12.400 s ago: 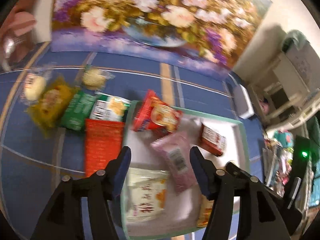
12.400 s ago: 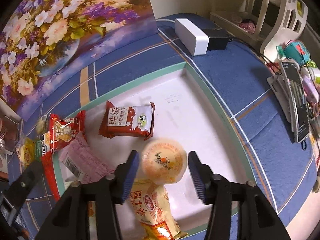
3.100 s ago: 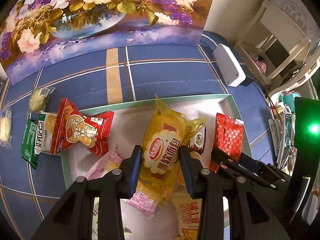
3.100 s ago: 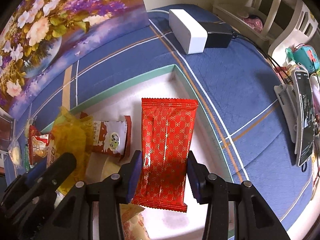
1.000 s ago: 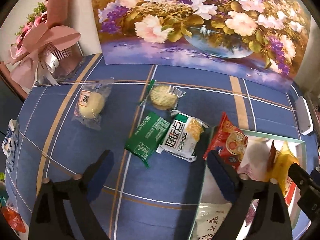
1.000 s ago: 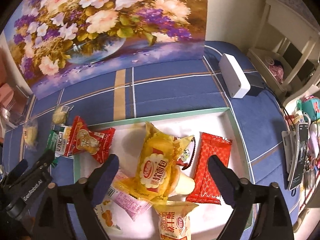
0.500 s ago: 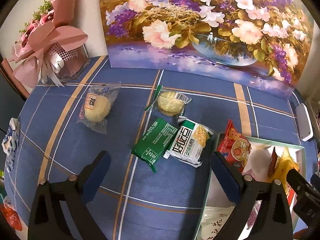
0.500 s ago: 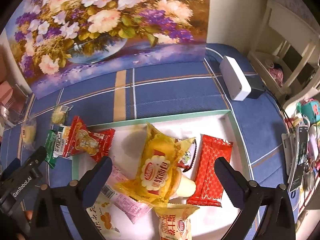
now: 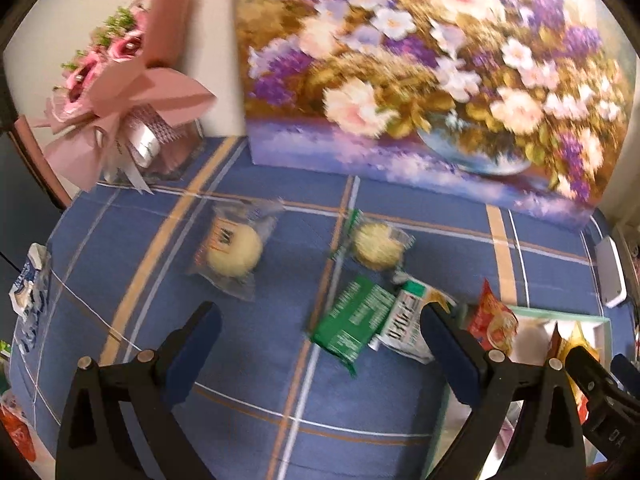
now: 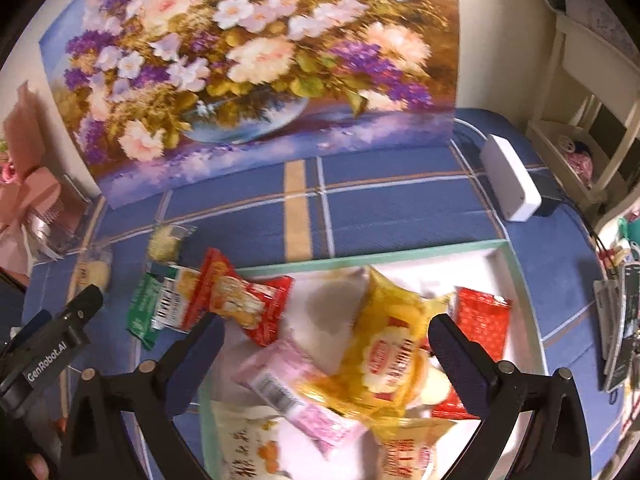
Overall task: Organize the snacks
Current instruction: 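Withdraw both tools from the tray toward the remaining snacks, then move the right tool to the white-green biscuit packet while the left tool approaches the green packet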
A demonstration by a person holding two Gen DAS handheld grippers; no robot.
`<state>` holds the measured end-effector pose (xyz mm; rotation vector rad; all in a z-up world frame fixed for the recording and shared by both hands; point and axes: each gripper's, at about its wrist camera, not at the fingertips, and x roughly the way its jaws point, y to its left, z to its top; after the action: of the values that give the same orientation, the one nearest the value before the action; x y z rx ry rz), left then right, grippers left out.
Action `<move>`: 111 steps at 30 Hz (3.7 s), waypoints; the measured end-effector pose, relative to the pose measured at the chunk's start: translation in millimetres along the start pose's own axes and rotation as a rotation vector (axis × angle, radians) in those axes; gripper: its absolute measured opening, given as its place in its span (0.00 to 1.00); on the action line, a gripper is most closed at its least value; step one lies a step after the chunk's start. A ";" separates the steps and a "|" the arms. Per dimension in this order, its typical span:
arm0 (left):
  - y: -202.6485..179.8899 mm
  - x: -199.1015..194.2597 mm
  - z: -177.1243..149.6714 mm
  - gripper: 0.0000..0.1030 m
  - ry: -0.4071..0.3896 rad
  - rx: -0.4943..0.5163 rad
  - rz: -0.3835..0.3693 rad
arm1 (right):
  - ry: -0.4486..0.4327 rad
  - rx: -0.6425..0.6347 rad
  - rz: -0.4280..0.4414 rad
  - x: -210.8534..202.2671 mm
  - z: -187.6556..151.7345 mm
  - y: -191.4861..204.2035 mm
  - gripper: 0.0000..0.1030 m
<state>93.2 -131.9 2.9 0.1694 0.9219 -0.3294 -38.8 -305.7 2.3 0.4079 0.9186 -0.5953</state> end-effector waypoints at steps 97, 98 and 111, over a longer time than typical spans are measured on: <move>28.2 112.1 -18.9 0.81 0.260 -0.023 -0.301 | 0.057 0.011 0.102 55.3 16.5 90.3 0.74; 30.1 112.1 -18.6 0.81 0.258 -0.027 -0.296 | 0.059 0.006 0.105 55.4 16.1 92.2 0.74; 72.8 117.0 -15.6 0.71 0.292 -0.161 -0.284 | 0.130 -0.081 0.154 71.9 15.6 128.7 0.59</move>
<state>172.4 -83.4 -100.1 -0.0659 1.2606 -0.4996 86.1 -237.4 -38.9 0.4438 1.0215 -0.3934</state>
